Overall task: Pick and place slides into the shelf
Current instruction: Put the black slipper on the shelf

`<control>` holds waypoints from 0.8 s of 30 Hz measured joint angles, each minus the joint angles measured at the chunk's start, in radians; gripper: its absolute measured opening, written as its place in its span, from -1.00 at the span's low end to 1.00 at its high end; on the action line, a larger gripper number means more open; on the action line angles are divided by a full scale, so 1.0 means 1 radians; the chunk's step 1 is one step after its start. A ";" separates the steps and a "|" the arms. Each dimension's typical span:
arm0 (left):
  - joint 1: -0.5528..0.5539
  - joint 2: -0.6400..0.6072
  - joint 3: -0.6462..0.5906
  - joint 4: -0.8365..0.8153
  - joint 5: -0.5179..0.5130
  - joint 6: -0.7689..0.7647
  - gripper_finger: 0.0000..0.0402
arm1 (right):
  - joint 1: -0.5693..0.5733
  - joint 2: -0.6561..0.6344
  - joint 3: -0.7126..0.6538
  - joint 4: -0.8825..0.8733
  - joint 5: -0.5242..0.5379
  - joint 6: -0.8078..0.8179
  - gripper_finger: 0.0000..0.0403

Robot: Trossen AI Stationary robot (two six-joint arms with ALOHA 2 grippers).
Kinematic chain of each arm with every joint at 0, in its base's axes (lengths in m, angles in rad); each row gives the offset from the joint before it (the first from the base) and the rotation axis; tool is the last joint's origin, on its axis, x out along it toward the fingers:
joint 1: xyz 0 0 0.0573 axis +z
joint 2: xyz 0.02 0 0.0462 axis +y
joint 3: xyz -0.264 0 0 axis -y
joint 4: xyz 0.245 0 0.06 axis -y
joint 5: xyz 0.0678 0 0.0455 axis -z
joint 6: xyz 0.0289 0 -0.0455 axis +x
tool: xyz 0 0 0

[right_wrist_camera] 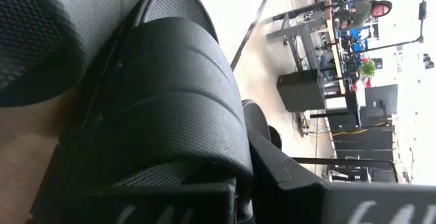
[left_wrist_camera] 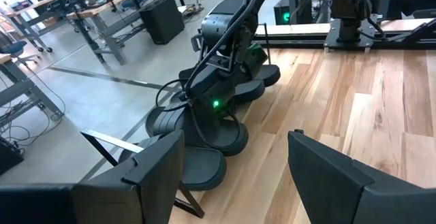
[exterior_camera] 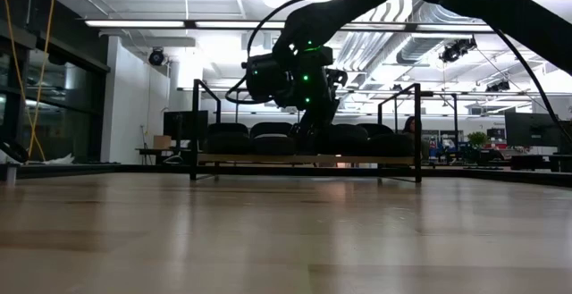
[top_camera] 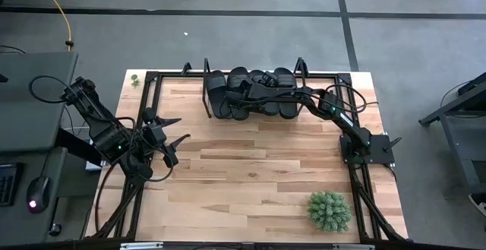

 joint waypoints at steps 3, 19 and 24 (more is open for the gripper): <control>0.000 0.000 0.000 0.000 0.000 0.000 0.22 | 0.000 0.000 0.000 0.000 0.000 0.000 -1.00; 0.000 0.000 0.000 0.000 0.000 0.000 0.22 | 0.003 -0.002 0.001 -0.014 -0.025 -0.023 -0.54; 0.000 0.000 0.000 0.000 0.000 0.000 0.22 | 0.003 -0.003 0.001 -0.031 -0.035 -0.023 -0.51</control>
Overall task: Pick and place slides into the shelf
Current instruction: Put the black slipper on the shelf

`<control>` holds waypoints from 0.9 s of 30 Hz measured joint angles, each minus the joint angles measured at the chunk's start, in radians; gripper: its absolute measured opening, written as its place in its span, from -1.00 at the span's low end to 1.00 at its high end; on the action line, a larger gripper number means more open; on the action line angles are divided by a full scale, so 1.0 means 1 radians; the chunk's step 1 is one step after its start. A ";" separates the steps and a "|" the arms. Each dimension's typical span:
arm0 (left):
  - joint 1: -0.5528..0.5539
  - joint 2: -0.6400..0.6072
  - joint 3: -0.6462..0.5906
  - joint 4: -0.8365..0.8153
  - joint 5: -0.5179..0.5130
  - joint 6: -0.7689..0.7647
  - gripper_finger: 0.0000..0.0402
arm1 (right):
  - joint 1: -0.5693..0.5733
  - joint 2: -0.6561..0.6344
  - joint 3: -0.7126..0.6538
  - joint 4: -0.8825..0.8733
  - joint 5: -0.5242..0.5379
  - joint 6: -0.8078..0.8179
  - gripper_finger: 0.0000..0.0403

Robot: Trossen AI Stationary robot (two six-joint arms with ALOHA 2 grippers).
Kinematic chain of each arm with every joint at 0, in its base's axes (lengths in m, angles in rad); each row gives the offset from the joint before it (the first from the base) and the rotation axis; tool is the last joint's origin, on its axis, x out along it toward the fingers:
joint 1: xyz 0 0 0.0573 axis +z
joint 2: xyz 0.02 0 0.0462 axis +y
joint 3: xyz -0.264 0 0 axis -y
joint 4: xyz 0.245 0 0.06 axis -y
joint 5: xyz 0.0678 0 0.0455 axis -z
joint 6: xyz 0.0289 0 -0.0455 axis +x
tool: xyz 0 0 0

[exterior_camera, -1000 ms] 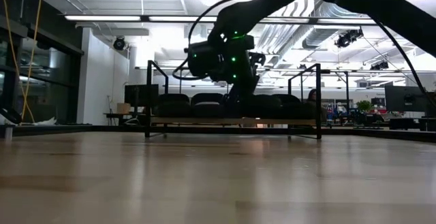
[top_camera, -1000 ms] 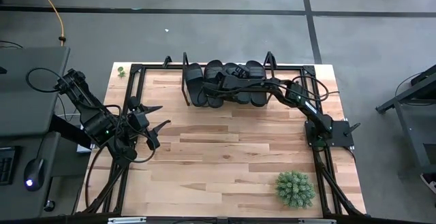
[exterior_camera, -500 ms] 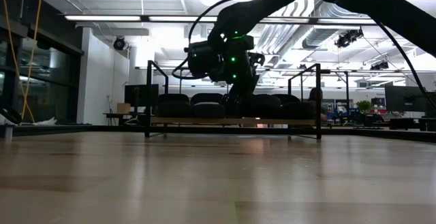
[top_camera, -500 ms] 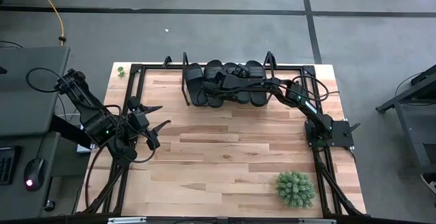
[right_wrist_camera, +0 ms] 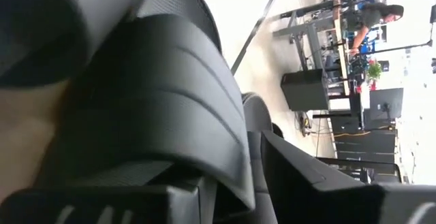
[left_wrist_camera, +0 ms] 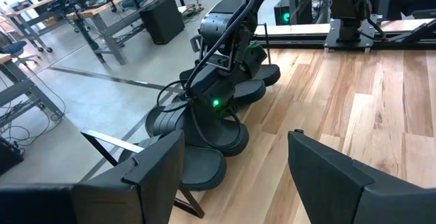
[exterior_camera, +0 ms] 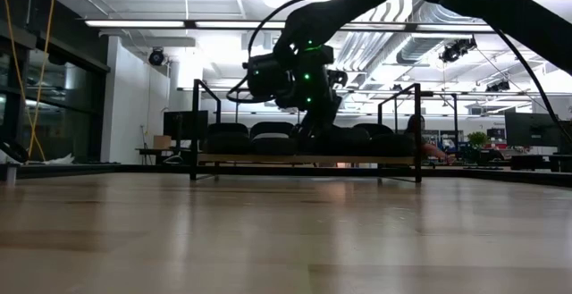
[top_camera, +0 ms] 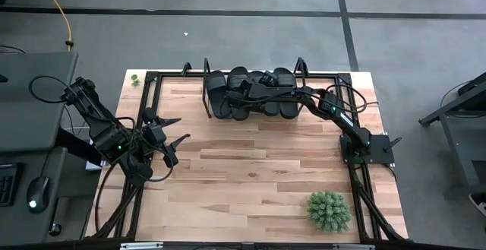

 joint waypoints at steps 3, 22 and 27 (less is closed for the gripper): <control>0.000 0.000 0.000 0.000 0.000 0.000 0.22 | 0.000 -0.002 0.000 -0.015 -0.016 -0.009 -0.51; 0.000 0.000 0.000 0.000 0.000 0.000 0.22 | 0.025 -0.002 0.099 -0.088 -0.053 -0.019 -0.50; 0.000 0.000 0.000 0.000 0.000 0.000 0.22 | 0.032 -0.002 0.117 -0.104 -0.071 -0.022 -0.50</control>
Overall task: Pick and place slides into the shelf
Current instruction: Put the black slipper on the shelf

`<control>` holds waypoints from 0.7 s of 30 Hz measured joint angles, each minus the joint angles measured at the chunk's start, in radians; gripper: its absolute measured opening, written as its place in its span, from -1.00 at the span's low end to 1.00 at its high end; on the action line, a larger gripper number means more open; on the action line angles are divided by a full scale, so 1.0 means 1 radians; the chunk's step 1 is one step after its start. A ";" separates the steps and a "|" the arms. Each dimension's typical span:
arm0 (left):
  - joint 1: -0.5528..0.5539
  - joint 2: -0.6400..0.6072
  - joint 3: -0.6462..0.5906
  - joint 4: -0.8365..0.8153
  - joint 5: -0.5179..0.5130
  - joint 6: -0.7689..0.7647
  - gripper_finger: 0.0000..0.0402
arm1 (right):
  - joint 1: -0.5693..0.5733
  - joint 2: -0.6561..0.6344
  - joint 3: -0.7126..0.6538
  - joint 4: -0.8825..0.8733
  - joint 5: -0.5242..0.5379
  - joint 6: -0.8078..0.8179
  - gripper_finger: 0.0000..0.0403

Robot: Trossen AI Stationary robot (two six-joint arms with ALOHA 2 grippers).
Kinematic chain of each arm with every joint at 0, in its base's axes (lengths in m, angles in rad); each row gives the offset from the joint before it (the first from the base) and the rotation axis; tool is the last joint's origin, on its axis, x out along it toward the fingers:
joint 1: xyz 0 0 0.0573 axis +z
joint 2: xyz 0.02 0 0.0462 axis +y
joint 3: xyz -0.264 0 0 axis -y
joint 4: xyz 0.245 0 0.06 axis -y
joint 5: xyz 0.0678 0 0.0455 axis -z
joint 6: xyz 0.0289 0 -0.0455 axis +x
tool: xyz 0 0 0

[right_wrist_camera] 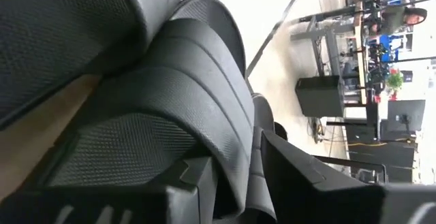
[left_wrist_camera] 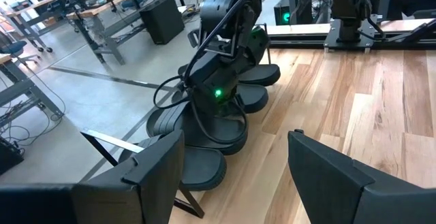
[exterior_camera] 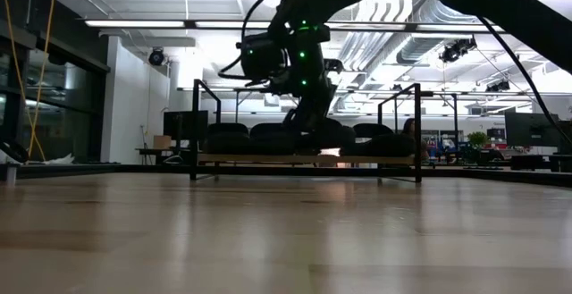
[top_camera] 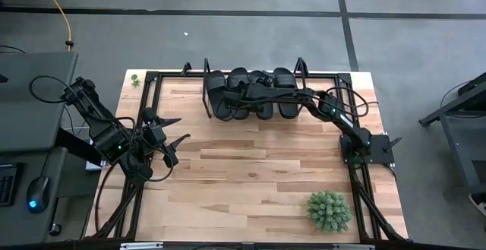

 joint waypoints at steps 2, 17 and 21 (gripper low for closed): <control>0.000 0.000 0.000 0.000 0.000 0.000 0.22 | -0.001 0.000 0.000 -0.017 0.000 0.005 -0.50; 0.000 0.000 0.000 0.000 0.000 0.000 0.22 | -0.060 0.000 0.000 -0.101 -0.088 0.038 -0.50; 0.000 0.000 0.000 0.000 0.000 0.000 0.22 | -0.058 0.000 0.000 -0.097 -0.152 0.015 -0.50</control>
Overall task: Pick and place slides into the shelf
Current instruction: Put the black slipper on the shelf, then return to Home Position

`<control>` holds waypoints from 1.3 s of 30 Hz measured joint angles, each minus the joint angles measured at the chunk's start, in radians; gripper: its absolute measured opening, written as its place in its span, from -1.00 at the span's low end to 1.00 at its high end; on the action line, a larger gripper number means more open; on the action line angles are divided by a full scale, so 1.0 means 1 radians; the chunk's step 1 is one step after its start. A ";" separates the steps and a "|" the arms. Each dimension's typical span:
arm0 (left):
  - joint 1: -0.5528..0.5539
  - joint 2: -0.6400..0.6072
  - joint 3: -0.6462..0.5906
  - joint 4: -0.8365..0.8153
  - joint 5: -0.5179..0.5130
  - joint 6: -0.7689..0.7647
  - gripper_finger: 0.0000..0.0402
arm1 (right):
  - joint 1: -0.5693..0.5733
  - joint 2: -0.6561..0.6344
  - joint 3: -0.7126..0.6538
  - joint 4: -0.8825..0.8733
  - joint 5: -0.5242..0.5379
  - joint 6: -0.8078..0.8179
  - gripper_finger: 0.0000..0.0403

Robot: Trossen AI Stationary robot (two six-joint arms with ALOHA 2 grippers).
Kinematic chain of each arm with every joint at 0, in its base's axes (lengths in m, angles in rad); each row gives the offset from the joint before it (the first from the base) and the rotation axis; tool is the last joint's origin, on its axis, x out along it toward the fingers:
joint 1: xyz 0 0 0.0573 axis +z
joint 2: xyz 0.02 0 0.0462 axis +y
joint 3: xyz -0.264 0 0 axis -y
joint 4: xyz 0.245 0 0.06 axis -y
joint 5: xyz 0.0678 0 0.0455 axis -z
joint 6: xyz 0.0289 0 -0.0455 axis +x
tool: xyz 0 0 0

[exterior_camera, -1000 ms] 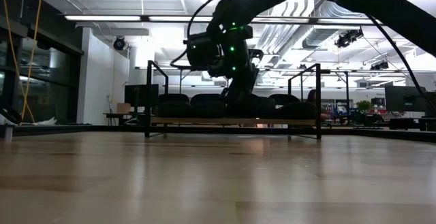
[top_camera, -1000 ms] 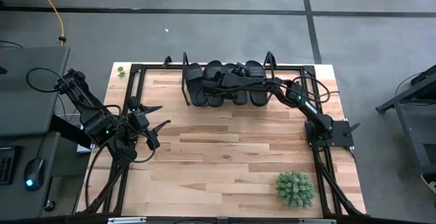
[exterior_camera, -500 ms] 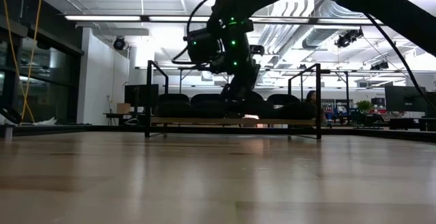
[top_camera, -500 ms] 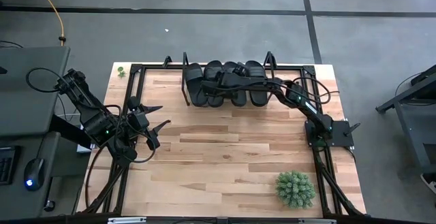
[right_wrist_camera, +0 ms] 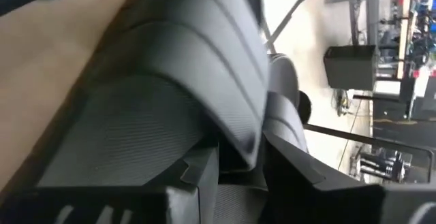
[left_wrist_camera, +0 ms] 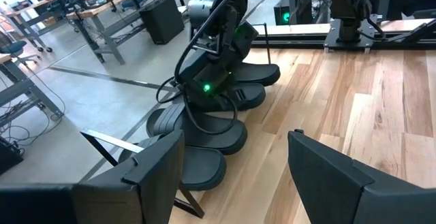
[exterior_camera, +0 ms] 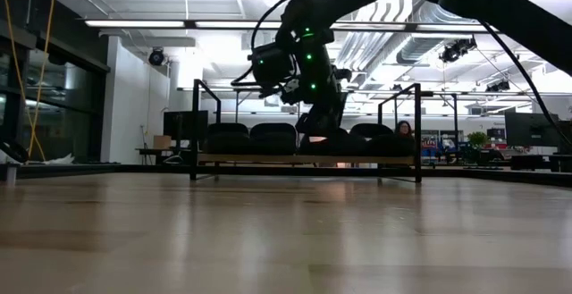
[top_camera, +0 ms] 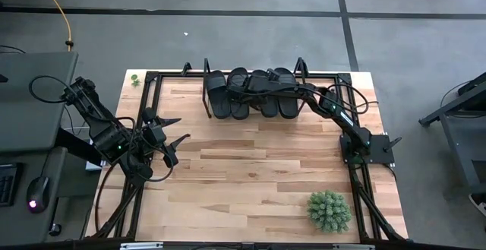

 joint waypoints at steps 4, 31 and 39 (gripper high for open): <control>0.000 0.000 0.000 0.000 0.000 0.000 0.22 | 0.013 0.000 0.000 0.011 -0.016 -0.032 -0.50; 0.000 0.000 0.000 0.000 0.000 0.000 0.22 | 0.062 -0.012 0.000 0.031 -0.020 -0.057 -0.50; 0.000 0.000 0.000 0.000 0.001 0.000 0.22 | 0.110 -0.070 0.000 0.049 -0.016 -0.056 -0.50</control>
